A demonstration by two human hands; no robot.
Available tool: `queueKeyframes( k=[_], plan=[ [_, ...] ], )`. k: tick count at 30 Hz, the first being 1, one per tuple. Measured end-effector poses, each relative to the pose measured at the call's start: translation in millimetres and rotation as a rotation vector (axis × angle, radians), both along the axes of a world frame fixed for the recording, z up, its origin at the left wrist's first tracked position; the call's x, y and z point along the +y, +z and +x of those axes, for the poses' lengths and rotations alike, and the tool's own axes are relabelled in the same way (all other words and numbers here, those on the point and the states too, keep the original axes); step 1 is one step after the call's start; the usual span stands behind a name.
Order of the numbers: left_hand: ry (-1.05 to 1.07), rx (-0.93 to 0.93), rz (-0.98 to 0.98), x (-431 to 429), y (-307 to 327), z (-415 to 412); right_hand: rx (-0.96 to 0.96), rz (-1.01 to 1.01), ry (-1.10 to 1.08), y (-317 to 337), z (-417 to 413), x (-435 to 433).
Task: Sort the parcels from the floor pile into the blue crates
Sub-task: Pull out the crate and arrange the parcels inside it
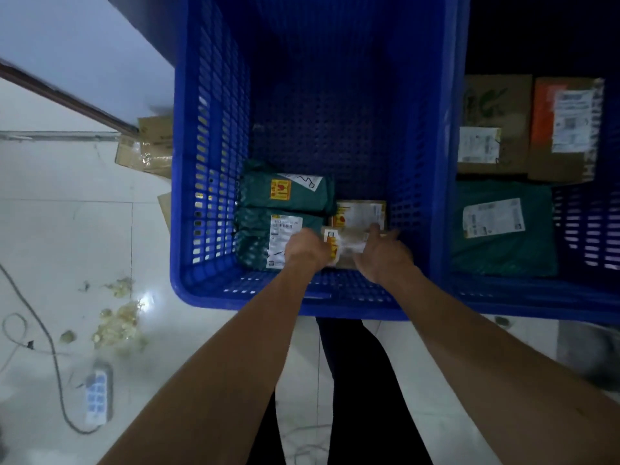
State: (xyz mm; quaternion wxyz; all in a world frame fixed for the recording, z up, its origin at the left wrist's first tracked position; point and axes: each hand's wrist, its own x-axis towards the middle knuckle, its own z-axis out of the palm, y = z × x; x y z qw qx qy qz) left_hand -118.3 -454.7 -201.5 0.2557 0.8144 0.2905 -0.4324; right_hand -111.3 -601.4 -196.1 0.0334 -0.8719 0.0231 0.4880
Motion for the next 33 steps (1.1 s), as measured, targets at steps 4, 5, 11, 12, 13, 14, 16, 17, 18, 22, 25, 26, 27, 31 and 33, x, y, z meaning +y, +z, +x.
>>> queueKeyframes(
  k=[4,5,11,12,13,14,16,17,18,22,25,26,27,31,33],
  plan=[
    [-0.087,0.099,0.014,-9,-31,-9,-0.049,-0.066,0.099,-18,-4,8],
    [-0.109,0.116,0.025,-11,-38,-12,-0.042,-0.093,0.127,-21,-5,10],
    [-0.231,0.11,0.068,-9,-63,-20,-0.019,-0.159,0.3,-36,-3,16],
    [-0.233,0.104,0.074,-7,-65,-20,-0.017,-0.149,0.323,-38,-4,16],
    [-0.243,0.101,0.076,-5,-67,-20,-0.015,-0.133,0.318,-40,-5,16],
    [-0.256,0.101,0.08,-4,-68,-19,-0.007,-0.107,0.282,-42,-6,15],
    [-0.301,0.102,0.088,-3,-67,-17,0.025,-0.04,0.175,-48,-8,13],
    [-0.328,0.103,0.092,-3,-67,-17,0.036,-0.012,0.133,-51,-9,11],
    [-0.352,0.112,0.094,-2,-68,-15,0.046,0.008,0.109,-53,-10,9],
    [-0.372,0.116,0.062,1,-69,-14,0.094,0.04,0.076,-52,-11,4],
    [-0.318,0.083,0.054,10,-58,-16,0.105,0.07,0.008,-39,-9,4],
    [-0.306,0.074,0.057,13,-50,-17,0.098,0.084,-0.01,-32,-10,4],
    [-0.3,0.063,0.056,15,-43,-18,0.089,0.097,-0.022,-24,-12,4],
    [-0.274,0.029,0.016,24,-1,-21,0.04,0.086,0.01,19,-19,6],
    [-0.258,0.008,-0.001,29,25,-21,0.028,0.121,0.035,43,-24,7]
  ],
)
